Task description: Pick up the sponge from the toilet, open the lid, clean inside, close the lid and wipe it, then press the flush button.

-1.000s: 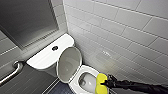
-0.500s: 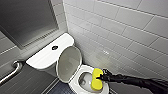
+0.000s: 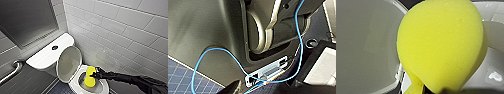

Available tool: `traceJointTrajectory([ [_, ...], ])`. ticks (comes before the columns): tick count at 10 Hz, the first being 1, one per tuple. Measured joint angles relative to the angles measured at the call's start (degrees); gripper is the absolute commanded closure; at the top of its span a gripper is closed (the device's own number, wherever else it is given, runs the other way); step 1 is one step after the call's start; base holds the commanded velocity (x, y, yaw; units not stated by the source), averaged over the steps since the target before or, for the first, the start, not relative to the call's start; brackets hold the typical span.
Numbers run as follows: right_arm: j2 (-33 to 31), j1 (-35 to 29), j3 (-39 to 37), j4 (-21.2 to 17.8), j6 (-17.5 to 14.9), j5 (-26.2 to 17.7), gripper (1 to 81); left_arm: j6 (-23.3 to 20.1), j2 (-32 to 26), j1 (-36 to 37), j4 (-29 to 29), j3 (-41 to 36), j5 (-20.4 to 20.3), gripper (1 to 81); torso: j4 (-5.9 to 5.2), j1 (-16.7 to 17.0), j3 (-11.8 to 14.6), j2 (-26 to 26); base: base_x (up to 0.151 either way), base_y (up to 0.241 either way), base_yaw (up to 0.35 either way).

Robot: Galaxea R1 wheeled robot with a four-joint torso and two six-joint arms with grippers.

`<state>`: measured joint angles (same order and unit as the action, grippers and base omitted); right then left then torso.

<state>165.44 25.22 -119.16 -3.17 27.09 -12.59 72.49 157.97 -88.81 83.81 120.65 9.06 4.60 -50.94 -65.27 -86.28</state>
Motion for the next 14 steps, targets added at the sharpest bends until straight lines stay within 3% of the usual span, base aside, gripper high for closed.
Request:
traceJointTrajectory([
  [2,-1.24,-1.13,-0.62,0.0,0.02,-0.66,81.1,-0.09,0.17,-0.17,0.01,0.1,0.0,1.0,0.0,-0.81,0.0,-1.25,0.0,0.0,0.0],
  [6,-0.3,-1.68,-0.73,0.0,0.02,-0.88,81.1,-0.2,0.61,-0.06,0.01,0.63,0.09,1.0,0.0,-5.53,-0.07,-8.77,0.0,0.0,0.0],
  [12,3.08,-3.15,-3.17,0.0,0.02,-0.88,81.1,-0.22,0.46,-2.56,0.01,0.63,-0.27,1.0,0.0,-6.12,-0.68,-9.68,0.0,0.0,0.0],
  [14,5.35,-2.82,-6.44,0.0,1.77,0.56,81.1,-0.2,0.41,-3.78,0.01,0.62,-0.51,1.0,0.0,-6.12,-0.68,-9.68,0.0,0.0,0.0],
])
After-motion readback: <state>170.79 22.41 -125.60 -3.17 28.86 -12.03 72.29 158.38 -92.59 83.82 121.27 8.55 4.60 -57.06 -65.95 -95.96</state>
